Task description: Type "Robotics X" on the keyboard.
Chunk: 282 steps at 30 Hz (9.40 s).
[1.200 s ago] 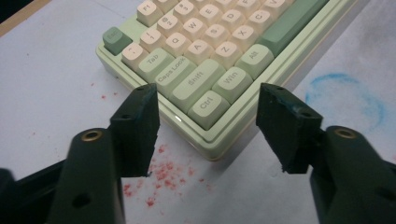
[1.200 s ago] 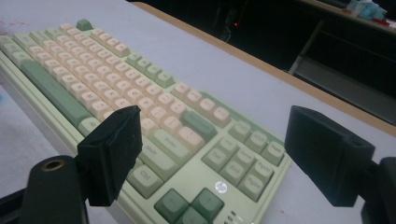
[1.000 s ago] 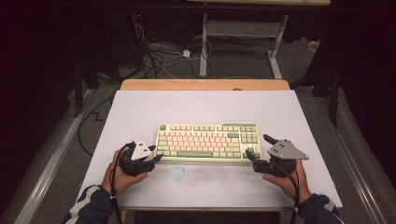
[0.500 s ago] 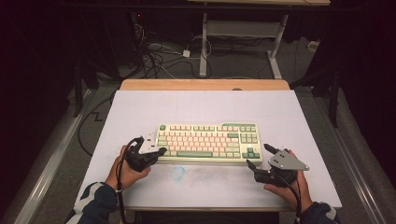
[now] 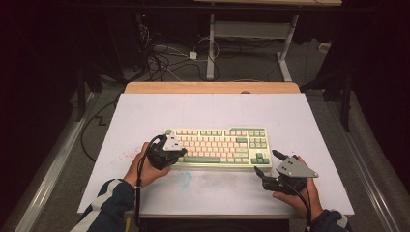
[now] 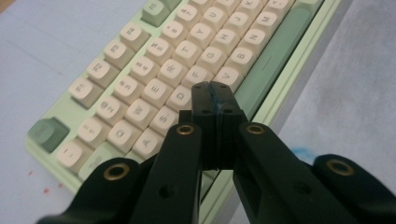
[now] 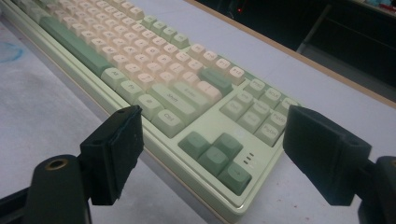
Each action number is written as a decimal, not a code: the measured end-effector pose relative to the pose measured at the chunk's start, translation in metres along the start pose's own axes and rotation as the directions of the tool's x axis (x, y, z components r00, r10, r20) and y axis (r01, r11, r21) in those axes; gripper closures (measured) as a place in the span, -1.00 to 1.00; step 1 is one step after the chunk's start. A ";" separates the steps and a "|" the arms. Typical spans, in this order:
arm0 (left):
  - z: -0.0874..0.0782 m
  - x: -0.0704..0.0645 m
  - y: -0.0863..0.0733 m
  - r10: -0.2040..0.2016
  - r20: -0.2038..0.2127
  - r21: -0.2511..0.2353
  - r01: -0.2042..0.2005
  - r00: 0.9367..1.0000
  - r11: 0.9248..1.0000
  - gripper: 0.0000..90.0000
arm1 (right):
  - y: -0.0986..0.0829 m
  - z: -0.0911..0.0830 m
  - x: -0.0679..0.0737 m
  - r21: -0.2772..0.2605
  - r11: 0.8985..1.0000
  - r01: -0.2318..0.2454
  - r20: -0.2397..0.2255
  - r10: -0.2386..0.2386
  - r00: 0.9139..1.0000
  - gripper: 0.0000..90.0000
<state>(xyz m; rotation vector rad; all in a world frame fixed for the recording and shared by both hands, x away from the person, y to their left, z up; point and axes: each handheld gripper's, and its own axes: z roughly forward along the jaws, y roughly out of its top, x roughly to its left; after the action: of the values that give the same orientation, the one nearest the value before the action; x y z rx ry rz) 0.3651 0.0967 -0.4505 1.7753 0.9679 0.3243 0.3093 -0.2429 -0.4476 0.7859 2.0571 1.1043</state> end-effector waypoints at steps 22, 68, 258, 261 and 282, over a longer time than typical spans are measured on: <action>0.044 -0.022 0.009 0.039 0.051 0.070 -0.042 0.998 0.997 0.94 | -0.001 0.006 0.008 0.023 0.999 0.038 -0.029 -0.037 0.999 -0.52; 0.023 -0.017 0.005 0.107 -0.051 -0.095 -0.111 0.993 0.989 -0.25 | -0.001 0.005 0.004 0.031 0.999 0.030 -0.011 -0.029 1.000 -0.49; 0.064 -0.006 0.019 0.069 -0.045 0.039 -0.067 0.997 0.997 0.94 | -0.009 0.002 -0.001 0.041 0.997 0.061 -0.026 -0.060 0.998 -0.52; 0.067 -0.006 0.020 0.071 -0.053 0.041 -0.069 0.996 0.997 0.94 | -0.009 0.001 -0.001 0.040 0.997 0.060 -0.029 -0.059 0.998 -0.52; 0.057 -0.001 0.026 0.061 -0.061 0.001 -0.062 0.996 0.998 0.93 | -0.008 0.002 -0.002 0.043 0.998 0.049 -0.034 -0.048 0.998 -0.52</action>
<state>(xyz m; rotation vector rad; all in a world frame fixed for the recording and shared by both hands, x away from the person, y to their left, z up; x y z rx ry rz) 0.4119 0.0549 -0.4521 1.8063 0.9576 0.4203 0.3105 -0.2472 -0.4545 0.7397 2.1236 1.0555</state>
